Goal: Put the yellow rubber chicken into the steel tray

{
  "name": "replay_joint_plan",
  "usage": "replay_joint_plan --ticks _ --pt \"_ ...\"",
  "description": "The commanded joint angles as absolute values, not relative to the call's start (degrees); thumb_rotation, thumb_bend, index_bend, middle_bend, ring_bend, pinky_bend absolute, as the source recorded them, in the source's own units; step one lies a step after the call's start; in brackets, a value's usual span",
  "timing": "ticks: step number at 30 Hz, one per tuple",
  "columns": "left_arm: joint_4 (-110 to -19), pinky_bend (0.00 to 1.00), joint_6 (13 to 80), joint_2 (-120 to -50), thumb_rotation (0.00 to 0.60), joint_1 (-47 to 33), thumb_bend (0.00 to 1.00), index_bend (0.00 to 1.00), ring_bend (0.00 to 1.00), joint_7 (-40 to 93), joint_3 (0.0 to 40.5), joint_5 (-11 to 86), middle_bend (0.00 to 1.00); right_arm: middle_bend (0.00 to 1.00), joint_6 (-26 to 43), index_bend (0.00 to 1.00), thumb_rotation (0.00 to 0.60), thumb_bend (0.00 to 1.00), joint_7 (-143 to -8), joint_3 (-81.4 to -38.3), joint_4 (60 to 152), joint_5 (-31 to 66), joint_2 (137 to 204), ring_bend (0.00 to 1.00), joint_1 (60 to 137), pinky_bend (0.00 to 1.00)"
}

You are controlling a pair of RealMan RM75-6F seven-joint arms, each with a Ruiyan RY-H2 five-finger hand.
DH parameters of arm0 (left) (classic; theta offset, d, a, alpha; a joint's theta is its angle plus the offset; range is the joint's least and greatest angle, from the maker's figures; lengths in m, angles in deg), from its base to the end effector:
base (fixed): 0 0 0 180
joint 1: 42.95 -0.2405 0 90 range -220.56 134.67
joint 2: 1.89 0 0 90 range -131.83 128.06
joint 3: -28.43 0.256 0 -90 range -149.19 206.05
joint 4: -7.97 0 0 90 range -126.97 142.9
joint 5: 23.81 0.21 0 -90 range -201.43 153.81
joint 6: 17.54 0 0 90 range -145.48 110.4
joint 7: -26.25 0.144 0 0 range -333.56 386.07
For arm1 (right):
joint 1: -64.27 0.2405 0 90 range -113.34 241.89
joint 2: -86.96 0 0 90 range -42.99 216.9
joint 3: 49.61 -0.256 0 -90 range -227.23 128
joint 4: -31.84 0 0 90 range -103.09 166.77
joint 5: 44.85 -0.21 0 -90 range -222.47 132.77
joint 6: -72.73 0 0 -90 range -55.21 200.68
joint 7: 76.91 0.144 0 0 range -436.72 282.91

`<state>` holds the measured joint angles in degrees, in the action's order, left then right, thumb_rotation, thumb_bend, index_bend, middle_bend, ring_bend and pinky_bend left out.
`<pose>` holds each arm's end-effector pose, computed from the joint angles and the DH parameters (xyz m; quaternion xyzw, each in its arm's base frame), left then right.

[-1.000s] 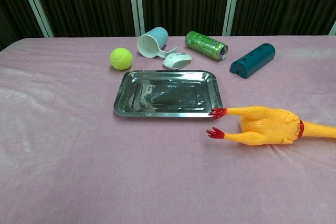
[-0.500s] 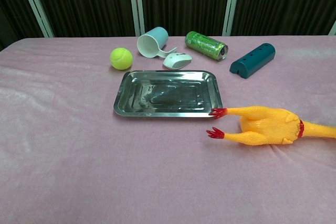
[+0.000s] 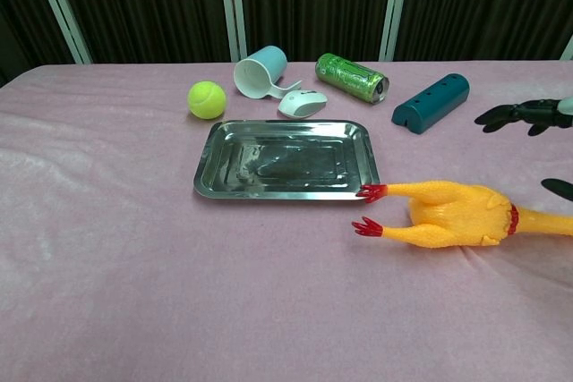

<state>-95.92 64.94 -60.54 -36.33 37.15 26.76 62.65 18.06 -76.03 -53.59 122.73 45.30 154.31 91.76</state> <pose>-0.2744 0.1818 0.1617 -0.6374 -0.3668 -0.3569 0.5760 -0.2393 -0.2796 0.0748 0.7780 -0.3699 0.3289 0.3869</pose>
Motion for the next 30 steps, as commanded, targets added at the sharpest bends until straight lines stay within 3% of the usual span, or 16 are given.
replay_joint_plan --ticks 1,7,12,16,30 --pt "-95.95 0.0 64.61 -60.54 0.6 -36.14 0.05 0.0 0.0 37.2 26.72 62.39 0.0 0.14 20.03 0.1 0.6 0.5 -76.52 -53.96 122.11 43.76 155.45 0.1 93.27 0.2" --pt "-95.83 0.0 64.28 -60.45 0.6 -36.03 0.05 0.0 0.0 37.03 26.75 61.99 0.0 0.15 22.66 0.13 0.6 0.39 -77.57 -53.59 121.47 42.69 156.52 0.11 95.0 0.21" --pt "-95.53 0.0 64.07 -60.36 0.6 -36.02 0.05 0.0 0.0 36.76 26.81 61.69 0.0 0.17 24.69 0.14 0.6 0.38 -78.53 -53.2 120.73 41.52 157.72 0.12 96.13 0.21" --pt "-95.26 0.0 63.89 -60.34 0.6 -36.01 0.05 0.0 0.0 36.58 26.9 61.51 0.0 0.17 25.75 0.14 0.6 0.3 -79.4 -52.96 119.89 40.54 158.61 0.12 96.74 0.21" --pt "-94.06 0.0 62.23 -61.07 0.6 -35.19 0.05 0.0 0.0 36.25 26.76 60.34 0.0 0.2 30.09 0.18 0.6 0.29 -80.94 -53.36 117.08 36.09 161.36 0.15 99.61 0.22"
